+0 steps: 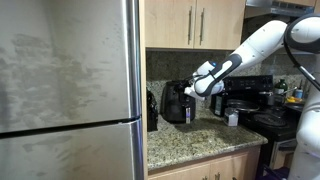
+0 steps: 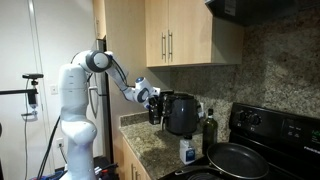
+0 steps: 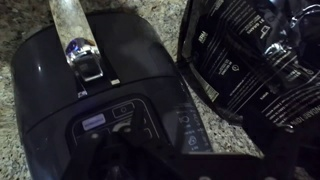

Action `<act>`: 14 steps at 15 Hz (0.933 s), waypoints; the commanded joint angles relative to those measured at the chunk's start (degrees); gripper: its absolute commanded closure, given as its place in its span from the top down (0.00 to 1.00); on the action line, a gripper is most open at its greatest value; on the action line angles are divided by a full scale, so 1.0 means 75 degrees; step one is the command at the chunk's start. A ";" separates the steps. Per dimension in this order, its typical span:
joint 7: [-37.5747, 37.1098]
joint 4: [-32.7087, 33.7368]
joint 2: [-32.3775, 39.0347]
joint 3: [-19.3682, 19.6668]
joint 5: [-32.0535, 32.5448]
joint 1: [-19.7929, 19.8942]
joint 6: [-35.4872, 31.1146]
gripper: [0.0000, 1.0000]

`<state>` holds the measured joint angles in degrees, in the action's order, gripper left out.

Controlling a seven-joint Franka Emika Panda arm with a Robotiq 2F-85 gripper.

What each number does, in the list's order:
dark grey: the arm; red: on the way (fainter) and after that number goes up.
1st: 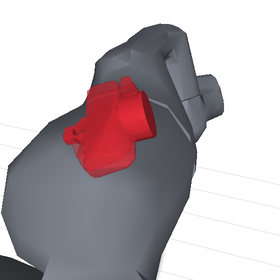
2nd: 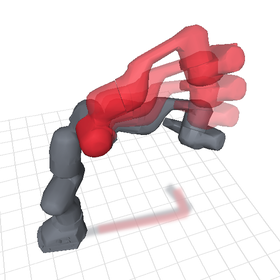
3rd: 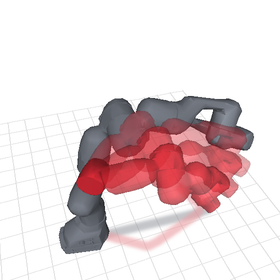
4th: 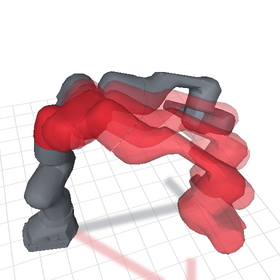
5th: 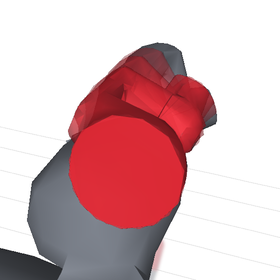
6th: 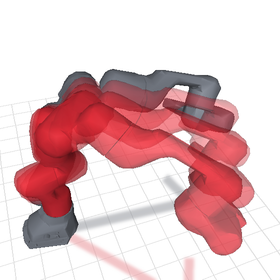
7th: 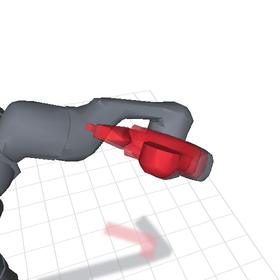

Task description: Turn on the air fryer

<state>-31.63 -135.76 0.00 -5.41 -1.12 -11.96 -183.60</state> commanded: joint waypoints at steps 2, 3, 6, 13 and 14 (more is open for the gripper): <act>0.0000 -0.0083 -0.0270 -0.0040 -0.0037 0.0000 0.0124 1.00; 0.0000 -0.0127 -0.0335 -0.0040 -0.0039 0.0000 0.0161 1.00; -0.0021 0.0325 0.0967 -0.0052 -0.0247 -0.0058 0.0136 1.00; -0.0153 0.0029 0.0723 0.0117 0.0074 -0.0088 0.0007 1.00; -0.0182 -0.0059 0.0552 0.0218 0.0135 -0.0139 0.0009 1.00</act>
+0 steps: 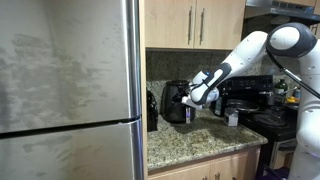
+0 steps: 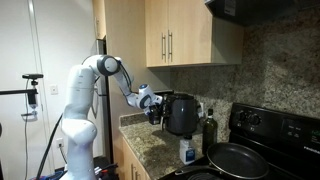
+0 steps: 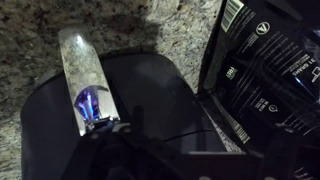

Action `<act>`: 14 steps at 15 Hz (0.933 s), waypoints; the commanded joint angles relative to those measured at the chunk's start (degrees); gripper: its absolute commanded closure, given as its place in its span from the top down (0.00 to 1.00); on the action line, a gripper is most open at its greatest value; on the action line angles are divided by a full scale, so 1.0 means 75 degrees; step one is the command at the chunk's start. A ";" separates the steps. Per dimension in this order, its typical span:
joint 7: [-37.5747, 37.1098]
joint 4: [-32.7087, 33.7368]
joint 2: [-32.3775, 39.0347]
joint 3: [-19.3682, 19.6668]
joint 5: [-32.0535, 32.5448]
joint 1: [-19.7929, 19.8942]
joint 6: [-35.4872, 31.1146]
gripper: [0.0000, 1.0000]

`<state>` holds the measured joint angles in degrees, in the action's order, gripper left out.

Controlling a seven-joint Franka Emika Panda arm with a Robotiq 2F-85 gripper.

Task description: Turn on the air fryer

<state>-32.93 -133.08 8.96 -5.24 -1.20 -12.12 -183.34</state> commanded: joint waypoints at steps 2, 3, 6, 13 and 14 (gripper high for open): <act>-0.0147 -0.0651 -0.1235 0.0496 0.0331 -0.0210 0.0131 1.00; -0.0140 -0.0710 -0.1457 0.0491 0.0352 -0.0153 0.0253 1.00; -0.0009 -0.0428 -0.1204 0.0413 0.0221 -0.0087 0.0158 1.00; 0.0166 -0.0384 -0.1137 0.0089 -0.0555 -0.0209 0.0031 1.00; 0.0173 -0.0320 -0.1055 -0.0031 -0.0663 -0.0210 0.0004 1.00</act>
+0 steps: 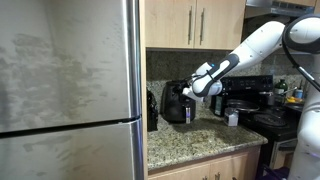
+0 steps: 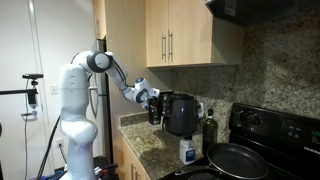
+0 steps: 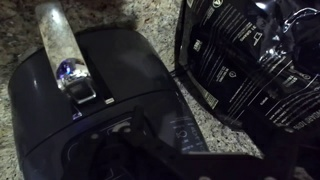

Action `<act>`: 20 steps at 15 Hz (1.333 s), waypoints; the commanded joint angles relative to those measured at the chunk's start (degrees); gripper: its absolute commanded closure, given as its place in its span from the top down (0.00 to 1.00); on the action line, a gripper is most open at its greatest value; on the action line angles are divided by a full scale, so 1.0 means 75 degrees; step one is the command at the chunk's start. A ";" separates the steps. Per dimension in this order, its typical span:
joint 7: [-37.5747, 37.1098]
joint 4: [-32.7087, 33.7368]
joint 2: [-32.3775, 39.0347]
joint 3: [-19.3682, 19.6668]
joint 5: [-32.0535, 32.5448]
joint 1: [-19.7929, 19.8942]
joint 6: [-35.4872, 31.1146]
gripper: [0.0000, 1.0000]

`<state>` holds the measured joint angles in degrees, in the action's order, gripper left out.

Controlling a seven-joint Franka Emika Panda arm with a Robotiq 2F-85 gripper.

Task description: Turn on the air fryer

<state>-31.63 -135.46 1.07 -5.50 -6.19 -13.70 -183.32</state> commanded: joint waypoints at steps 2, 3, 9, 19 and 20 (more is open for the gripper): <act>0.0000 0.0068 0.0087 -0.0047 -0.0024 0.0004 -0.0031 1.00; -0.0096 0.0076 0.0211 0.0146 0.0251 0.0059 -0.0080 1.00; -0.0265 0.0075 0.0290 0.0545 0.0307 0.0072 -0.0031 1.00; -0.0127 0.0126 0.0322 0.0086 -0.0278 0.0016 -0.0113 1.00; -0.0127 0.0126 0.0323 0.0123 -0.0274 0.0024 -0.0113 1.00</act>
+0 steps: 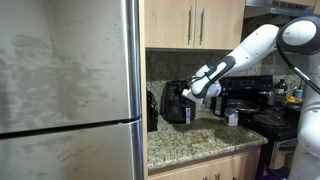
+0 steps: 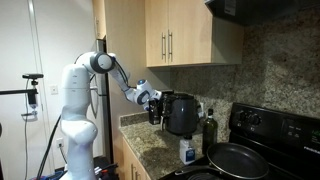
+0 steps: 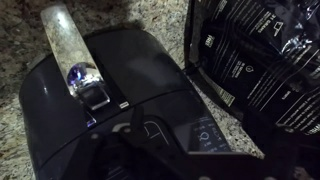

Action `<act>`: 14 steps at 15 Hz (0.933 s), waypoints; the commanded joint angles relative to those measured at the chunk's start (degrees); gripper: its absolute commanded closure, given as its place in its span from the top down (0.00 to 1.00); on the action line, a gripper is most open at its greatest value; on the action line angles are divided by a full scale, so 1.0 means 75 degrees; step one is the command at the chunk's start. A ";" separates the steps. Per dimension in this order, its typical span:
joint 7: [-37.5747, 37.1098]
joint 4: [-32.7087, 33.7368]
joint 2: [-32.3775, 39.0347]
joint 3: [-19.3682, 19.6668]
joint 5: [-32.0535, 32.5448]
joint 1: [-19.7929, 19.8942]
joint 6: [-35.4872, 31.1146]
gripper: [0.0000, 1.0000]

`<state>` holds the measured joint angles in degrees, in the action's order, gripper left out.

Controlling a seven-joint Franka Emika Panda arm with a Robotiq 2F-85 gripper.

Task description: Turn on the air fryer

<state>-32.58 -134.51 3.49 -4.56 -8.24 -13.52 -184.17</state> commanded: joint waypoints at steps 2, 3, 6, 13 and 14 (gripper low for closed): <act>-0.0130 0.0070 0.0141 0.0248 0.0186 -0.0040 -0.0249 1.00; -0.0133 0.0182 0.0232 0.0185 0.0066 -0.0022 -0.0355 1.00; -0.0273 0.0506 0.0562 0.0198 -0.0031 -0.0042 -0.0602 1.00; -0.0490 0.1041 0.1324 0.0293 -0.0453 -0.0209 -0.0636 1.00; -0.0542 0.0995 0.1323 0.0412 -0.0434 -0.0279 -0.0679 1.00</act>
<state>-36.09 -128.36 11.29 -4.92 -11.21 -13.96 -187.65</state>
